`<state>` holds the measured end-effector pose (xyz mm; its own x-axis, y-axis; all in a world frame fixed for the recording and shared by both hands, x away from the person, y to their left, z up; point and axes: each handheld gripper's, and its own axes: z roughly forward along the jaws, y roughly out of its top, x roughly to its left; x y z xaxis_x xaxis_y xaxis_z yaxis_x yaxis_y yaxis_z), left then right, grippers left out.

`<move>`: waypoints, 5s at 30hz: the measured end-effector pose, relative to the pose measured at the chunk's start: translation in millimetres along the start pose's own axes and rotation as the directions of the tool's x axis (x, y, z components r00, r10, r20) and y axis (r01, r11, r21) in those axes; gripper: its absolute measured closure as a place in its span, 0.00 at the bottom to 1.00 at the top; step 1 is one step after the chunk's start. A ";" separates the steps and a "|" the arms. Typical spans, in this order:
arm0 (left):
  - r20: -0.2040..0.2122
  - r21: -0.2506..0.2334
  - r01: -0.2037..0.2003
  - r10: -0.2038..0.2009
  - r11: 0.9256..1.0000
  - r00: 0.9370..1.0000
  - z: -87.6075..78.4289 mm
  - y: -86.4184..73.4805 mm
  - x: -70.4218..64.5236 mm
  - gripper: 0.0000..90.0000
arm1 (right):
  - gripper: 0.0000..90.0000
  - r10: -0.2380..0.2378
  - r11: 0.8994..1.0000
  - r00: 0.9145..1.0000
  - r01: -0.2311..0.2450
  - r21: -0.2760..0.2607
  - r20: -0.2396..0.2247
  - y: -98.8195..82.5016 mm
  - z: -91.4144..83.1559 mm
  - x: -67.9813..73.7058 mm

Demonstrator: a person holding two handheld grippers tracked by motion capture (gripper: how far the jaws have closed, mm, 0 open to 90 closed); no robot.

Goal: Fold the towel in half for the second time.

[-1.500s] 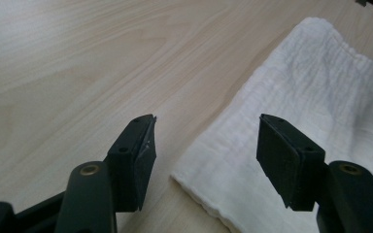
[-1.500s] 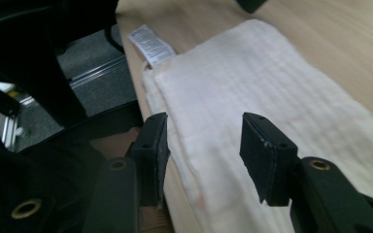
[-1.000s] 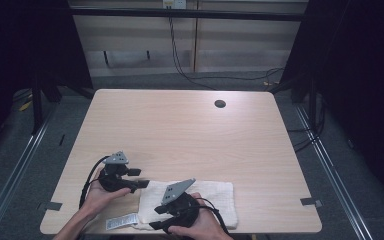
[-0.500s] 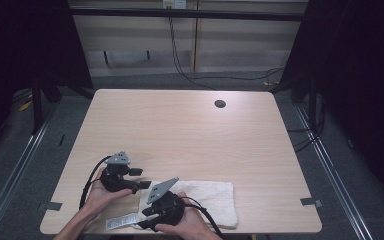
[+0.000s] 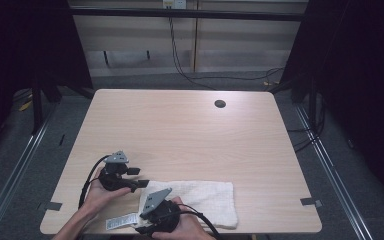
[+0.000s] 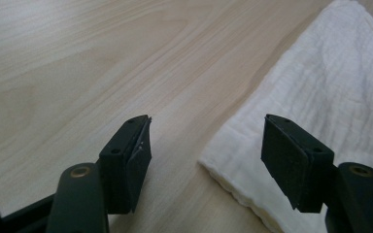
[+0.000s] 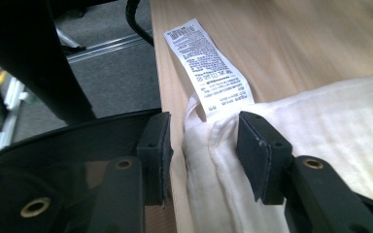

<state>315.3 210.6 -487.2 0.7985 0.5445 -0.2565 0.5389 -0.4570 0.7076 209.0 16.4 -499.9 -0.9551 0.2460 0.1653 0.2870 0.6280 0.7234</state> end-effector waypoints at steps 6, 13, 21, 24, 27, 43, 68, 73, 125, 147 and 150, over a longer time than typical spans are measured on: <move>0.022 0.003 0.021 -0.021 1.000 1.000 2.4 -1.0 0.7 0.39 | 0.70 -0.063 0.997 0.995 0.066 -0.034 0.071 -6.0 1.2 7.9; 0.021 0.051 0.010 -0.011 0.999 1.000 7.9 -2.7 1.3 0.41 | 0.77 -0.063 0.997 0.992 0.067 -0.029 0.113 -5.9 1.4 11.0; 0.017 0.067 -0.010 0.009 0.998 1.000 10.2 -3.9 -1.3 0.49 | 0.91 0.044 0.998 0.993 -0.040 -0.041 0.105 -5.0 0.1 2.5; 0.024 0.071 -0.040 0.038 0.997 0.999 12.2 -3.6 -4.1 0.62 | 0.93 0.083 0.996 0.990 -0.079 -0.042 0.113 -3.8 0.4 2.8; 0.022 0.076 -0.070 0.068 0.995 0.997 12.9 -3.9 -7.0 0.69 | 0.93 0.098 0.995 0.989 -0.094 -0.039 0.107 -3.6 0.0 1.9; 0.073 0.046 -0.013 0.009 0.999 0.997 8.0 -1.1 -7.2 0.95 | 0.94 0.160 0.984 0.986 -0.154 -0.093 0.054 0.3 -15.0 -6.8; 0.111 -0.094 0.054 -0.044 0.994 0.993 -32.1 13.3 10.8 0.96 | 0.94 0.138 0.977 0.990 -0.129 -0.169 0.043 31.5 -33.8 -4.2; 0.107 -0.113 0.065 -0.052 0.992 0.993 -40.2 14.4 14.9 0.96 | 0.94 0.124 0.977 0.992 -0.115 -0.178 0.037 41.9 -32.2 -6.9; 0.078 -0.090 0.023 -0.016 0.996 0.997 -28.0 50.6 -2.7 0.96 | 0.94 0.132 0.955 0.985 -0.097 -0.281 0.109 46.2 -63.0 -7.3; 0.133 -0.044 0.014 -0.008 0.999 0.991 21.0 64.0 -19.0 0.96 | 0.94 0.201 0.947 0.973 -0.163 -0.277 0.116 4.3 -87.3 -18.5; 0.125 -0.046 0.006 0.000 0.999 0.992 25.5 65.1 -24.8 0.96 | 0.94 0.205 0.945 0.971 -0.163 -0.282 0.124 -1.4 -89.0 -16.0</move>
<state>337.5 149.4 -451.6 0.8259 0.4520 -0.3370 0.5307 -0.4214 0.7354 217.3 -54.1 -443.9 -0.8593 0.4591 0.2255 0.4064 0.3451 0.8460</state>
